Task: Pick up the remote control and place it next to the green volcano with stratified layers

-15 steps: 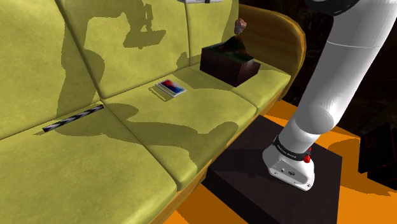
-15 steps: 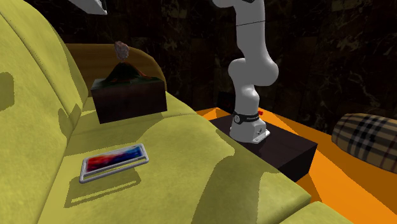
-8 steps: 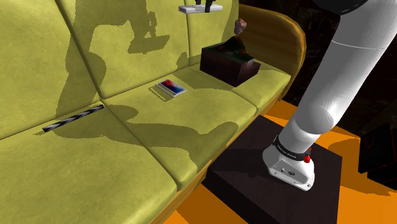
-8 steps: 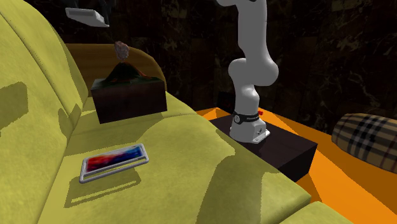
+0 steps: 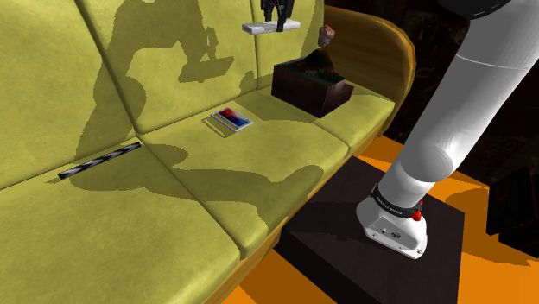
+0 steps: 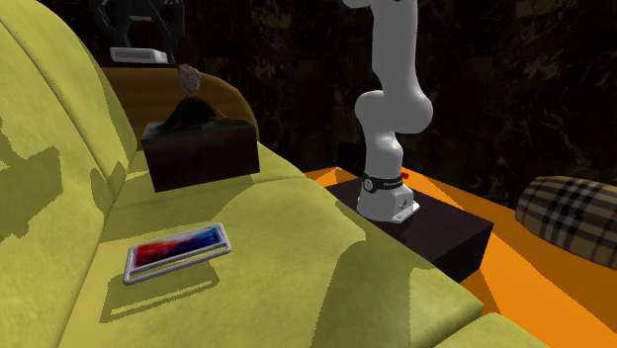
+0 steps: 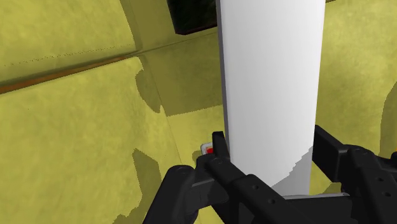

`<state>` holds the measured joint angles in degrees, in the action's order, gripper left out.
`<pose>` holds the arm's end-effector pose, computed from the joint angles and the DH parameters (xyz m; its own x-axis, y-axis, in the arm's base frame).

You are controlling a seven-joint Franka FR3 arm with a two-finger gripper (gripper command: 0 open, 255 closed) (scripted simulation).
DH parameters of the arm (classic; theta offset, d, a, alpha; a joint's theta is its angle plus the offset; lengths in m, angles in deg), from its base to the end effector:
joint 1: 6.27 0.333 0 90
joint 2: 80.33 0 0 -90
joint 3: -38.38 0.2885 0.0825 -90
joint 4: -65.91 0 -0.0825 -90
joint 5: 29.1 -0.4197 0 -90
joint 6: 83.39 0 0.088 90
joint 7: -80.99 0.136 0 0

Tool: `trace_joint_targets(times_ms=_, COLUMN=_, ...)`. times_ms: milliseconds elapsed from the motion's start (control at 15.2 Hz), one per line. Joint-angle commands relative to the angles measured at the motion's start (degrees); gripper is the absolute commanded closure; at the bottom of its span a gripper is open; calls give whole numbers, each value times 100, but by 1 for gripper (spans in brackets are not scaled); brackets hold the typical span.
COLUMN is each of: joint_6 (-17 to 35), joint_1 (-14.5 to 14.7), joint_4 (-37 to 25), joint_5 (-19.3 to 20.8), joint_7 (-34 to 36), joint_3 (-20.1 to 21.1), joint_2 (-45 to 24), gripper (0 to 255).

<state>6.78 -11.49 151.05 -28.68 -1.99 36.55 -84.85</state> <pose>0.6087 -0.0756 0.5639 0.2430 0.9700 -0.0087 0.9700 -0.2430 0.0101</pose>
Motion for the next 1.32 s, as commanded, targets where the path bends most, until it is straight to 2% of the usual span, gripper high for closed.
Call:
trace_joint_targets(times_ms=0, joint_6=191, joint_1=5, joint_4=243, joint_5=3, joint_7=10, joint_3=4, joint_2=57, gripper=255)
trace_joint_targets(times_ms=1254, joint_6=1688, joint_1=6, joint_4=1842, joint_5=8, joint_7=24, joint_3=5, joint_2=160, gripper=255)
